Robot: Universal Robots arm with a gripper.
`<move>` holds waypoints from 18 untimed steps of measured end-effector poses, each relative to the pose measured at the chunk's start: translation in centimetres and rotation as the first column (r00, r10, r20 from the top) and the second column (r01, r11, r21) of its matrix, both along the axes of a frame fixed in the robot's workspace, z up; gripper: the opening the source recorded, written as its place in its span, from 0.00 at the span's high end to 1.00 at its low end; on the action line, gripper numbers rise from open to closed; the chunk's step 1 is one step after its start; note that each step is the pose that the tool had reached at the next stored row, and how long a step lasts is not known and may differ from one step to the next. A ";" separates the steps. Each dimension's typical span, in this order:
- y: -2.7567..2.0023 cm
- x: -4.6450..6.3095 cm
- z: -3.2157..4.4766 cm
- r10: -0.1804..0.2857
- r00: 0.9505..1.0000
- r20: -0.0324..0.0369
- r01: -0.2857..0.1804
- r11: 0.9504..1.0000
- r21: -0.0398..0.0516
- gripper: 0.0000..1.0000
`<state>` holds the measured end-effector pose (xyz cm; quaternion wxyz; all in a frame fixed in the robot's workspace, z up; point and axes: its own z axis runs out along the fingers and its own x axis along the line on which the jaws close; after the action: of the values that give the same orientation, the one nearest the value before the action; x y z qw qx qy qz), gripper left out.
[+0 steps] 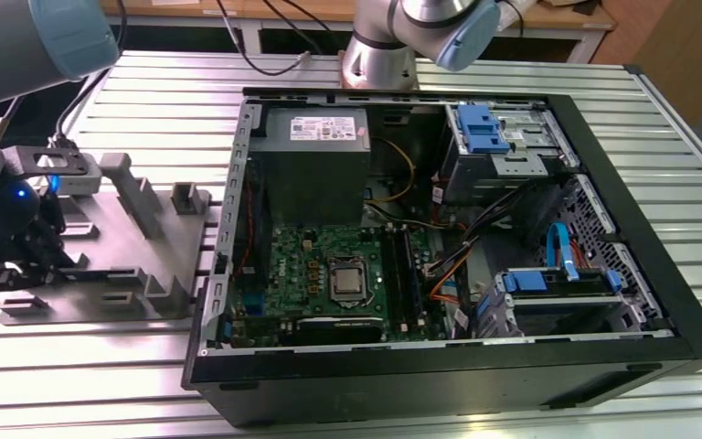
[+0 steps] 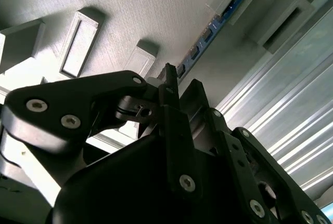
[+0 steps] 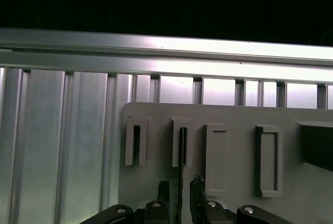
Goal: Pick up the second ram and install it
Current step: 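Pick up the second ram and move it above second insertion slot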
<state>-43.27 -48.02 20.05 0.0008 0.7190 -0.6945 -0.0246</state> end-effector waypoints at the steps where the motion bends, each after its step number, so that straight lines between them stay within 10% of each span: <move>1: 0.00 0.0 0.00 0.000 1.000 0.000 0.000 1.000 0.000 0.70; 18: 0.00 0.5 -0.03 0.000 1.000 0.000 0.000 1.000 0.000 0.78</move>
<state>-42.77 -48.02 20.02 0.0007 0.7190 -0.6946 -0.0246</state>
